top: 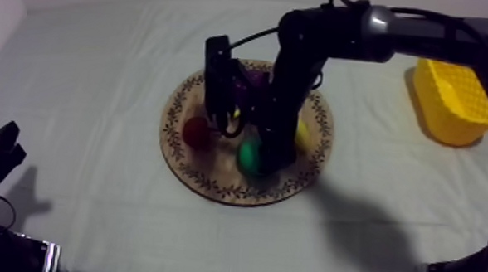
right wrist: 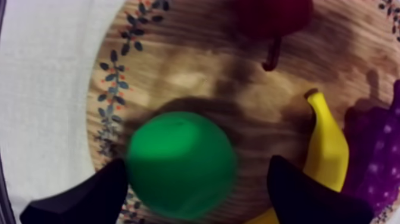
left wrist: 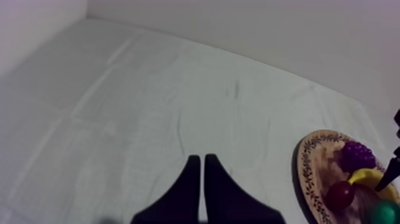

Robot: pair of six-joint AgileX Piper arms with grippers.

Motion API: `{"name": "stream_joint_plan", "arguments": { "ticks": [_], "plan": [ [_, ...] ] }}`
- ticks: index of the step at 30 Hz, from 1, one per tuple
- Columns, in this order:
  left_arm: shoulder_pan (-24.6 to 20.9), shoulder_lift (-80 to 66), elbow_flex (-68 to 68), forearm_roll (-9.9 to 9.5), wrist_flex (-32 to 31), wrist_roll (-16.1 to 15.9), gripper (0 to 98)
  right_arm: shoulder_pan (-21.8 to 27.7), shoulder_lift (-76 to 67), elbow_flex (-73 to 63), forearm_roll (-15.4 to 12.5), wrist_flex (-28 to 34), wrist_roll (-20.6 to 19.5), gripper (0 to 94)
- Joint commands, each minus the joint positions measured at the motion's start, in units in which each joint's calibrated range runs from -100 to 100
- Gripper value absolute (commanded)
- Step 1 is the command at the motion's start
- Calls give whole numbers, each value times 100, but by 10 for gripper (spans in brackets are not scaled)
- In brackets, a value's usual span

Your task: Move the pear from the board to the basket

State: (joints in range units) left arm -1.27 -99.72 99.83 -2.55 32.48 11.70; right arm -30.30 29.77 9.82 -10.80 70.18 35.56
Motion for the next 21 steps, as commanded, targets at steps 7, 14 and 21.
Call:
{"name": "stream_joint_plan", "arguments": {
  "ticks": [7, 14, 21],
  "plan": [
    [0, -2, -5, -1, 1, 0, 1, 74, 192, 69, -95, -69, 136, 659],
    [0, -2, -5, -1, 1, 0, 1, 154, 134, 141, -237, -37, 303, 512],
    [0, -2, -5, -1, 1, 0, 1, 384, -323, 8, -155, 263, 249, 512]
  ]
}}
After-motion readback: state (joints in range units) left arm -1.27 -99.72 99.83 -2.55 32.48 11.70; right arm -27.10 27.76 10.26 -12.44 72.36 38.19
